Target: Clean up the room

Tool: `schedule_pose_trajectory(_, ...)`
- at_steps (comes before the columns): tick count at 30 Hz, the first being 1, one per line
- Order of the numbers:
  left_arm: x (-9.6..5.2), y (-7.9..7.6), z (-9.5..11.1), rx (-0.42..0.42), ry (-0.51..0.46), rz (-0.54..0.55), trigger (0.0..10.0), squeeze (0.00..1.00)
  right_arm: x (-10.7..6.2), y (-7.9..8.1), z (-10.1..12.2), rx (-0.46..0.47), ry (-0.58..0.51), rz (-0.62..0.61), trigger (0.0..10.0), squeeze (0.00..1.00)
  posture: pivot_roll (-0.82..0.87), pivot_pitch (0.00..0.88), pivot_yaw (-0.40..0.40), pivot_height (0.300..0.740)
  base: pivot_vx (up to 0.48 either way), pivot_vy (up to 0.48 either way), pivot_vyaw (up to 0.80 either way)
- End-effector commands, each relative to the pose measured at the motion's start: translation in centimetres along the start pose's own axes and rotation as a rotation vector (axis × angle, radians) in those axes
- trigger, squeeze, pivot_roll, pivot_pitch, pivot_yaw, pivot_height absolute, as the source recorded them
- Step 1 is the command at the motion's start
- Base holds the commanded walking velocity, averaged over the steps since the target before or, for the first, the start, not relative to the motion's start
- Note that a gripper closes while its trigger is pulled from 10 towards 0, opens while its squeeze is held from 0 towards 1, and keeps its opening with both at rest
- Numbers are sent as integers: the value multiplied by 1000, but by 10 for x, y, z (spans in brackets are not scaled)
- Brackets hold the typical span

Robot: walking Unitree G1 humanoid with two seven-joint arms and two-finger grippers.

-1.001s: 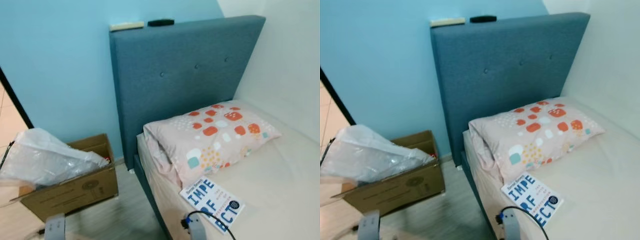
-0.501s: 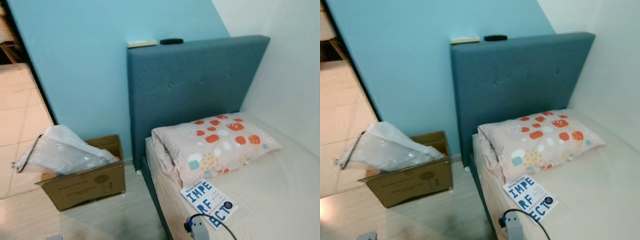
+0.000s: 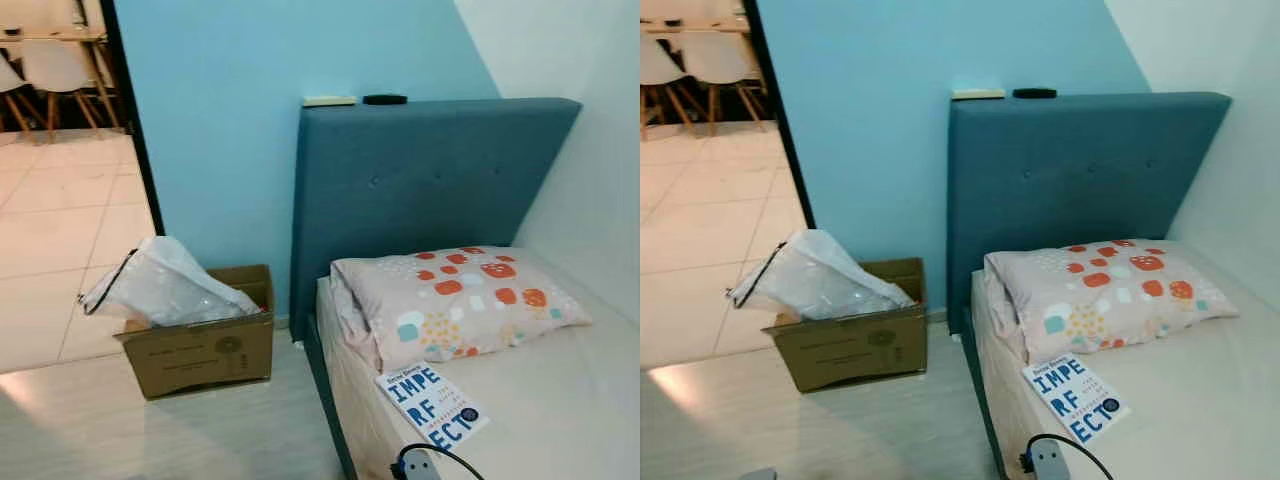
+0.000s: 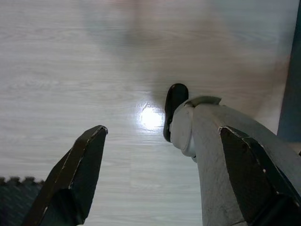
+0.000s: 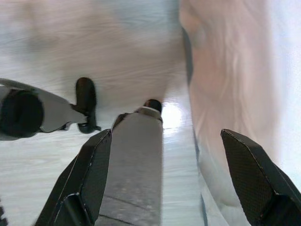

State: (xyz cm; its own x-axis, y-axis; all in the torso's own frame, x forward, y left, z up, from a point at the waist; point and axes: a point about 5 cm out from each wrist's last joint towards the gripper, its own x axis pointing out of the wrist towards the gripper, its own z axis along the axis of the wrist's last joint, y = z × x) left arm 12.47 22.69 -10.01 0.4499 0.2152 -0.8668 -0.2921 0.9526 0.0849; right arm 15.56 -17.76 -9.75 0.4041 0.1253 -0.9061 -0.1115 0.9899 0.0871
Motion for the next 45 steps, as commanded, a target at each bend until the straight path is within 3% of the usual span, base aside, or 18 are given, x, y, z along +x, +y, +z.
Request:
schedule_pose_trajectory(1,0,-5,-2,15,16,-21,10000,0,-1,-5,2,1,-6,-25,10000,0,16,0,-50,732,0,0,0)
schedule_pose_trajectory(4,2,-10,8,41,-4,-45,10000,0,-3,-15,4,13,-16,-76,10000,0,-11,0,-41,732,0,0,0)
schedule_pose_trajectory(8,4,-26,22,105,-18,-105,10000,0,-10,-41,9,89,-45,-194,10000,0,-80,0,-1,732,-214,0,0)
schedule_pose_trajectory(11,4,-31,25,137,-25,-130,10000,0,-12,-48,7,134,-50,-230,10000,0,-84,0,0,732,-295,0,0)
schedule_pose_trajectory(19,4,-30,21,129,-3,-121,10000,0,-12,-47,-6,129,-10,-250,10000,0,-99,0,8,732,-318,0,0)
schedule_pose_trajectory(33,4,-37,22,140,-6,-142,10000,0,-10,-39,-10,108,16,-248,10000,0,-93,0,15,732,-354,0,0)
schedule_pose_trajectory(45,3,-35,14,141,20,-141,10000,0,-11,-41,-13,124,25,-258,10000,0,-101,0,13,732,-357,0,-127)
